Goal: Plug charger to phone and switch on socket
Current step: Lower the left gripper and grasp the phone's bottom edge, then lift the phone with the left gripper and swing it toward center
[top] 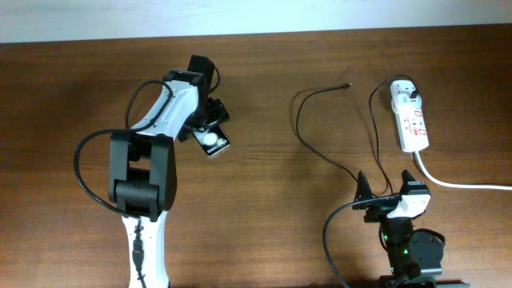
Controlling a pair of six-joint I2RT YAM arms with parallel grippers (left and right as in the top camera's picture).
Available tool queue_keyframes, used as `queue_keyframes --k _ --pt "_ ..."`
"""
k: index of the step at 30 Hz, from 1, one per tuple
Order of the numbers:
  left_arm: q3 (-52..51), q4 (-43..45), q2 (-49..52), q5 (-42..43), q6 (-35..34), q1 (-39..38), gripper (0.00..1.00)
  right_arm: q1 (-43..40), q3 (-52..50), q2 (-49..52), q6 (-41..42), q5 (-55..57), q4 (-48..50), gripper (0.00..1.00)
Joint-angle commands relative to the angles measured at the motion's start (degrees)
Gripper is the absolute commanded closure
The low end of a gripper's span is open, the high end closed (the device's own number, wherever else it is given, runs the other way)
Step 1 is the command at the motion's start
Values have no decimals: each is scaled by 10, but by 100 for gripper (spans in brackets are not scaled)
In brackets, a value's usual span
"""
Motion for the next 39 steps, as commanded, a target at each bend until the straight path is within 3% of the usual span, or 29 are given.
queue_keyframes --k 1,5,8,14,17,25,29,30,35,39 --pt "-71 10 138 50 -64 -3 1 3 -5 -5 -4 1 0 1" --pt "-71 20 138 50 -95 -3 2 3 -5 -5 -4 1 0 1" --pt "-71 20 138 50 -95 -3 20 3 -5 -5 -4 1 0 1" --pt "-58 0 137 67 -91 2 35 3 -5 -5 -4 1 0 1" --pt "10 -69 136 67 -80 14 36 3 -5 -5 -4 1 0 1" --pt "316 -322 136 -12 -60 14 39 3 -5 -5 -4 1 0 1" --pt "443 -410 136 -26 -58 14 39 3 -5 -5 -4 1 0 1" --pt "476 -409 130 -12 -24 13 41 3 -5 -5 -4 1 0 1" --pt "480 -409 41 43 53 8 42 3 -5 -5 -4 1 0 1" --pt "475 -409 -90 85 127 8 43 3 -5 -5 -4 1 0 1"
